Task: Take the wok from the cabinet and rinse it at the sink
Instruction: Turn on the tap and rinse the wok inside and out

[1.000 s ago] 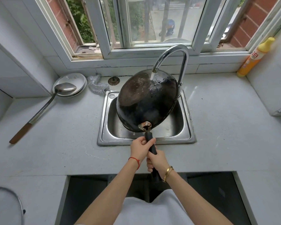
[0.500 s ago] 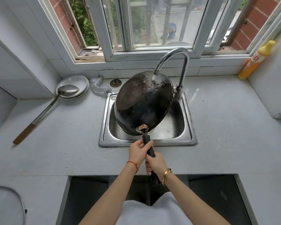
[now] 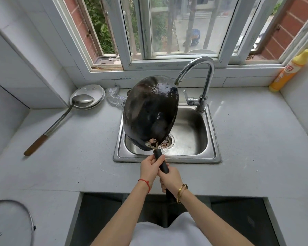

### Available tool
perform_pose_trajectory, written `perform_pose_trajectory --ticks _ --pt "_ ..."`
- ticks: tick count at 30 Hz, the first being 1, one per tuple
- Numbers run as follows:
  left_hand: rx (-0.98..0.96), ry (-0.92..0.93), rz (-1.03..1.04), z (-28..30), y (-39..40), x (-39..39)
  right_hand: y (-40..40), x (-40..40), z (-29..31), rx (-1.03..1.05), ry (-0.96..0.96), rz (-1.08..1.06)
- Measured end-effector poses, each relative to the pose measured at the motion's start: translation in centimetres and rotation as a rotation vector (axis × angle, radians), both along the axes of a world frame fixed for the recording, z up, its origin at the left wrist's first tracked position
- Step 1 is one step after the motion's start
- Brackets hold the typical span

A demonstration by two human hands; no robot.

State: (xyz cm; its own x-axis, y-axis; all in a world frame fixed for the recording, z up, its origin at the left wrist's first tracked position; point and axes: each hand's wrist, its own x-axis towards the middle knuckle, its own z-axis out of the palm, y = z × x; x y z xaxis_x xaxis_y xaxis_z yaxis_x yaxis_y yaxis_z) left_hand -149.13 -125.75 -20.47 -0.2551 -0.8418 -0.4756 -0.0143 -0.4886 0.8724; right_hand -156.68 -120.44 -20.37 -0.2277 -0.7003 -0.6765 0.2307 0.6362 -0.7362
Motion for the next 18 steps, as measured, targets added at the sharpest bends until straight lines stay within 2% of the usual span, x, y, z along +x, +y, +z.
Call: perform_pose_trajectory --ticks 9,18 --pt "0.04 0.068 0.023 0.3 -0.4 -0.5 -0.3 -0.6 0.5 -0.033 0.195 0.06" --pt "0.071 0.11 -0.028 1.6 -1.6 -1.9 -0.8 -1.6 1.1 -0.134 0.488 0.075"
